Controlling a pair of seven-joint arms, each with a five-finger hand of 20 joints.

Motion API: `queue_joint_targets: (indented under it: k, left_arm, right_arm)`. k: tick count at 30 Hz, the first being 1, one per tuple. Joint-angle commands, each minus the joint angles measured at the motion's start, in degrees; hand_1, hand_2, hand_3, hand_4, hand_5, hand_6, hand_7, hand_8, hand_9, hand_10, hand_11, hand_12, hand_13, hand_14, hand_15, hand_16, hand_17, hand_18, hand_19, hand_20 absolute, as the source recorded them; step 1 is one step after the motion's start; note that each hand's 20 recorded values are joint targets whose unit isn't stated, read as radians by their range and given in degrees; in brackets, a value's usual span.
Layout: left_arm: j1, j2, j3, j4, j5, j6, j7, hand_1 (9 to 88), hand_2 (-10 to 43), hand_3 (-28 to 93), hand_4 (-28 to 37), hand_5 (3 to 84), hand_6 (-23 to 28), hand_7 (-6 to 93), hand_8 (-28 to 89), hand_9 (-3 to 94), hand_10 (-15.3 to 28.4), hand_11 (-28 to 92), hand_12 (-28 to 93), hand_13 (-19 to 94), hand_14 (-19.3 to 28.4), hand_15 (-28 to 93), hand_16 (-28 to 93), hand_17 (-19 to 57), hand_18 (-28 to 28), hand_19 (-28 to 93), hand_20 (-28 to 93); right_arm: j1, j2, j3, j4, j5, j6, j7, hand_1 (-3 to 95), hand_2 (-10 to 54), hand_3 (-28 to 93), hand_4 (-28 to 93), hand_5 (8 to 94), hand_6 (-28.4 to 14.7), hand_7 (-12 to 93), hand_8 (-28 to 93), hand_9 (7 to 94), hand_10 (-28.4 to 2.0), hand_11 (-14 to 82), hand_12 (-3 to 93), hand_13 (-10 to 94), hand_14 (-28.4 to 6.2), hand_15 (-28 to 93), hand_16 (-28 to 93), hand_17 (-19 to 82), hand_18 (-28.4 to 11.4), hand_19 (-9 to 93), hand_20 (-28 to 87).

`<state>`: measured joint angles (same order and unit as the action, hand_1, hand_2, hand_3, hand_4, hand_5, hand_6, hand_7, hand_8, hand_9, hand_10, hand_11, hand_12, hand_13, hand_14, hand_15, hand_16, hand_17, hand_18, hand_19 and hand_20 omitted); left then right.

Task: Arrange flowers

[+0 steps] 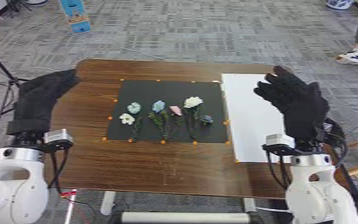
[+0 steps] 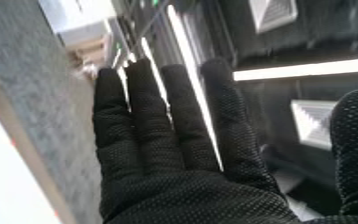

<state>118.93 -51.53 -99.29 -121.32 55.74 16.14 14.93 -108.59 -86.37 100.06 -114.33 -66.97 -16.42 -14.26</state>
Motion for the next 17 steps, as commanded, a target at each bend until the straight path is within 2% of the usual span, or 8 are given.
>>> queue_joint_targets:
  k: [1,4,9,12,13,15,16,17]
  left_arm:
    - [1.7,-1.62,1.15,-0.89,0.65,-1.43,-0.26,26.6,2.8,71,-25.3,54.3,3.0,15.6,-8,52.0,13.9,19,12,47,17.2,24,1,9.6,14.0,28,30]
    - [3.2,-2.3,0.62,-1.68,0.34,-0.26,-0.19,26.6,2.8,71,-25.0,54.3,3.0,15.6,-8,52.2,14.0,19,12,48,17.3,26,0,9.3,14.4,30,32]
    - [3.4,-2.5,0.96,-1.86,0.82,-0.83,-0.75,26.3,2.6,71,-24.9,54.3,2.7,15.8,-8,52.4,14.1,20,12,46,16.9,25,0,9.7,12.8,22,27]
    - [3.2,-3.36,1.01,-1.99,1.5,-1.09,-1.03,26.4,2.6,71,-25.1,54.3,2.8,15.9,-8,52.6,14.1,20,12,46,16.7,24,0,9.6,12.9,22,27]
    - [4.3,-3.83,0.49,-2.61,1.5,-0.28,-0.91,26.5,2.6,71,-25.2,54.3,2.8,15.8,-8,52.6,14.0,20,12,46,16.7,24,0,9.6,13.1,24,28]
    - [4.2,-4.55,1.45,-2.97,1.58,3.21,0.02,26.5,2.7,71,-25.1,54.3,2.8,15.8,-8,52.6,14.1,20,12,45,16.7,24,0,9.3,13.4,27,30]
    - [4.5,-5.06,2.13,-3.39,1.11,5.23,0.45,26.4,2.6,71,-25.2,54.2,2.7,16.0,-8,52.5,14.0,21,13,44,16.5,25,1,9.1,13.4,27,30]
    - [5.0,-5.73,2.56,-3.67,0.49,5.82,1.01,26.4,2.6,71,-25.2,54.3,2.6,16.4,-8,53.3,13.8,23,14,45,16.3,31,3,8.5,13.3,28,32]
  right_arm:
    - [4.4,5.8,2.1,1.4,-5.9,-4.9,2.6,10.1,7.5,67,-14,45.5,-3.4,9,-7,53.2,-16.7,7.2,16.4,62,-16.9,20,27,36,-19.3,38,44]
    - [6.6,6.7,3.6,2.4,-13.9,-10.1,0.5,10.0,7.6,67,-14,55.1,-2.2,10,-7,57.2,-15.4,7.8,16.3,54,-17.5,16,27,27,-17.6,13,37]
    - [7.0,6.0,4.7,2.0,-17.0,-12.2,0.4,11.3,7.7,67,-14,56.7,-2.1,11,-8,57.4,-15.3,7.9,16.5,52,-17.3,15,27,27,-16.7,14,39]
    - [7.4,6.2,5.0,1.8,-17.9,-12.2,0.0,12.0,7.7,67,-14,56.7,-2.2,11,-8,57.5,-15.4,8.0,16.8,53,-17.6,16,27,28,-17.0,21,44]
    - [7.7,6.1,4.5,2.0,-18.2,-11.5,0.0,12.2,7.8,67,-14,56.7,-2.3,11,-8,57.6,-15.5,8.0,17.0,54,-17.5,16,28,27,-17.9,27,47]
    - [7.0,5.5,2.7,1.0,-17.1,-6.0,0.3,12.8,8.1,66,-14,56.8,-2.4,11,-8,57.8,-15.7,8.1,17.4,55,-17.4,18,30,25,-19.6,40,52]
    - [5.5,4.5,0.9,-0.5,-15.5,-0.2,2.0,13.2,8.2,66,-15,55.8,-2.7,11,-8,57.8,-15.9,8.1,17.9,55,-17.7,21,30,24,-20.3,45,53]
    - [4.9,4.3,-1.1,-1.1,-13.8,5.0,2.4,13.8,8.8,66,-15,53.0,-3.1,11,-8,57.6,-16.0,8.3,18.8,56,-18.0,25,30,23,-21.0,50,53]
